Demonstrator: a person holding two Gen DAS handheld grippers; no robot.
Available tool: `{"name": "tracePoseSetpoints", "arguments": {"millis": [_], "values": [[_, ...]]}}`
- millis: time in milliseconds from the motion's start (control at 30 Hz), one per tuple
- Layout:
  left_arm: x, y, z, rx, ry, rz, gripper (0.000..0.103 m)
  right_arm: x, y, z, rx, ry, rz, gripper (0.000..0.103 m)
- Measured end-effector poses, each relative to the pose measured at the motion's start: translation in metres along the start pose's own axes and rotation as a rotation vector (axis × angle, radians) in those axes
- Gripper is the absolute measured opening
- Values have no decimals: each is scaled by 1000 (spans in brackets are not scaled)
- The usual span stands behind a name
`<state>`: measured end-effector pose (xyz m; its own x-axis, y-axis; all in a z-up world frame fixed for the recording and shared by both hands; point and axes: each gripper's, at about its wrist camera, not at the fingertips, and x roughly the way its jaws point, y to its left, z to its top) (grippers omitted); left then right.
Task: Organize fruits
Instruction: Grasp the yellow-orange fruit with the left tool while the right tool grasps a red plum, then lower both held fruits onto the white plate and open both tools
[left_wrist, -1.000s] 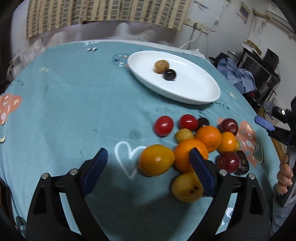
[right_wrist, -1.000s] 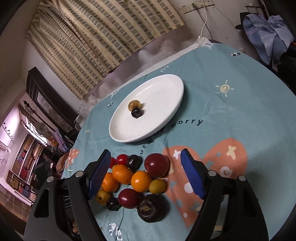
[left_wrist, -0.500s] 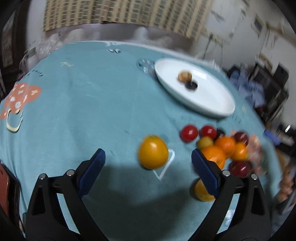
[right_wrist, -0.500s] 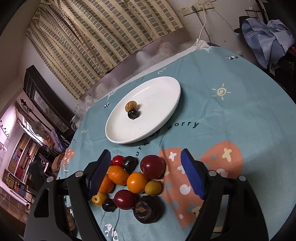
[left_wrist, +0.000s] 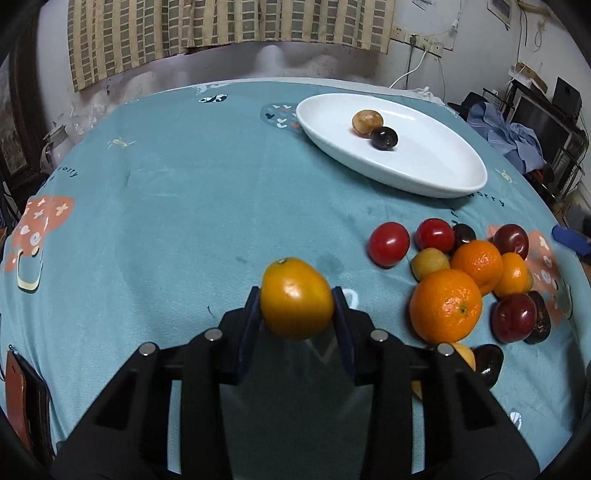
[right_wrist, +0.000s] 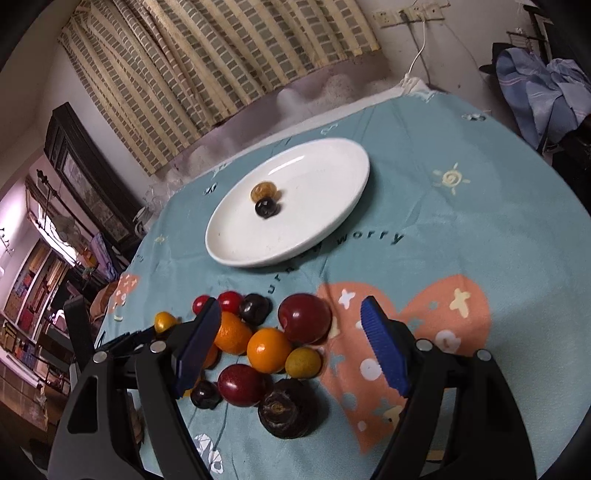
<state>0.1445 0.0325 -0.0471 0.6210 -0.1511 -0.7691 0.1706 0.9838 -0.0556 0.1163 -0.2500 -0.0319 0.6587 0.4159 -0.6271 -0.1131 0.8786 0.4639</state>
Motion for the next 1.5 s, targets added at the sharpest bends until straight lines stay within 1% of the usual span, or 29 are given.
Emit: {"name": "tracePoseSetpoints", "arguments": {"millis": [100,133,200,267,400,467,533,600,667,733,800,867,967,1033,1100,1167,1233,1267,1300,1333,1400,1433,1500], "values": [[1,3,1,-18,3,-16,39,13,-2,-2,9,58,23,57],[1,3,0,-17,3,-15,39,18,-5,-2,24,71,26,55],[2,2,0,-11,2,-9,39,26,-13,1,58,87,31,52],[3,2,0,-11,6,-8,39,31,-17,1,80,97,33,52],[4,2,0,-11,12,-7,39,44,-17,3,87,112,21,52],[4,2,0,-11,12,-8,39,48,-17,1,80,120,9,50],[4,3,0,-16,11,-15,39,52,-18,-1,68,113,1,44],[3,3,0,-23,7,-26,38,50,-18,-1,62,111,-1,42],[1,2,0,-19,-7,-24,38,48,-21,-2,79,110,12,42],[-9,-1,2,-16,-48,-27,38,39,-21,2,92,84,30,42],[-23,-4,10,-27,-98,-51,38,26,-19,6,89,35,51,42],[-31,-11,23,-26,-123,-72,38,11,-10,15,69,-9,62,42],[-31,-33,54,26,-147,-75,38,10,8,39,14,-24,34,42],[-21,-50,76,52,-144,-96,38,20,16,59,-6,-21,10,42],[-3,-63,91,71,-132,-99,39,35,16,74,-4,-27,-11,42],[18,-71,100,75,-103,-108,39,59,15,84,1,-16,-22,42],[38,-76,105,78,-79,-113,47,83,12,89,2,15,-34,43],[43,-77,106,81,-71,-110,59,92,9,91,7,28,-53,43],[48,-76,106,80,-68,-106,65,98,6,92,10,36,-77,43],[47,-73,106,73,-70,-112,65,100,5,94,9,27,-98,43],[40,-65,104,48,-85,-135,65,92,4,93,10,-18,-87,43],[34,-59,103,35,-96,-132,65,83,4,93,12,-36,-75,44],[20,-50,99,13,-117,-116,67,67,7,92,13,-45,-55,44]]}}
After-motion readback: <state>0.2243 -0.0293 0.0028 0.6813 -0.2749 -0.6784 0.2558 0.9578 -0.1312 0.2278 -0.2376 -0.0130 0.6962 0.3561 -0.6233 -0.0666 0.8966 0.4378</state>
